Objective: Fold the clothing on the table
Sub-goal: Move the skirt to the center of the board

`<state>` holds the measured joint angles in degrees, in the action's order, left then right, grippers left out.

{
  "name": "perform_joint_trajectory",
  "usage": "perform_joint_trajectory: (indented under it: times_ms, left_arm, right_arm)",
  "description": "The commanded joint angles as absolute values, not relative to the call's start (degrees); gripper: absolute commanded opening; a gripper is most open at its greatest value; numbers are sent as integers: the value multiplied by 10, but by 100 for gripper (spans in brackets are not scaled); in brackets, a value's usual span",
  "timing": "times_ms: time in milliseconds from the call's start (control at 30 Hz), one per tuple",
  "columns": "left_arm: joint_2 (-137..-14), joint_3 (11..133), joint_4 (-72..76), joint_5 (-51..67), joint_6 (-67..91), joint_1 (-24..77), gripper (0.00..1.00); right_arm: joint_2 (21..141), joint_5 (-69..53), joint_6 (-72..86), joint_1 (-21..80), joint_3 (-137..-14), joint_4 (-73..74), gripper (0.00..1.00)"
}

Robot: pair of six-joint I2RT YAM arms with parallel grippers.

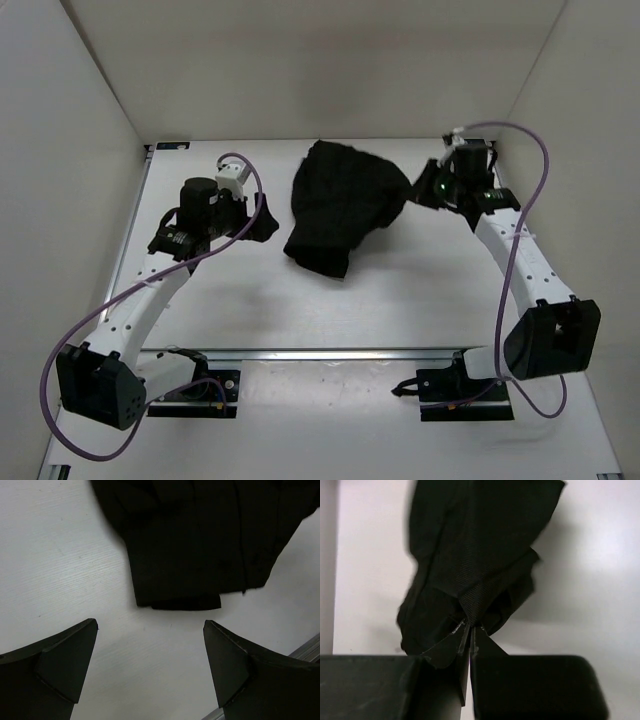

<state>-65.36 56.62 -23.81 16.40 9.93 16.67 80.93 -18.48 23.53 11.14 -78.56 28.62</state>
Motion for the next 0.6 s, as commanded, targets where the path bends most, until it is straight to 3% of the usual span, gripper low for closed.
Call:
perform_joint_trajectory:
  times_ms: [0,67,133,200,333,467,567]
  left_arm:
    - [-638,566,-248,148,91,177,99]
    - [-640,565,-248,159,90,178,99]
    - [-642,559,-243,169,92,181,98]
    - [-646,555,-239,184,95,181,99]
    - [-651,533,-229,208,103,185,99]
    - [-650,498,-215,247,121,191,99]
    - [-657,476,-202,236,146,220,98]
  right_arm:
    - [745,-230,285,77,-640,206,0]
    - [731,-229,277,69,-594,227,1]
    - [718,-200,265,65,-558,249,17]
    - [702,-199,264,41,-522,258,53]
    - [664,-197,251,7,-526,263,93]
    - [663,-179,240,43,-547,296,98]
    - [671,-197,273,104,-527,282,94]
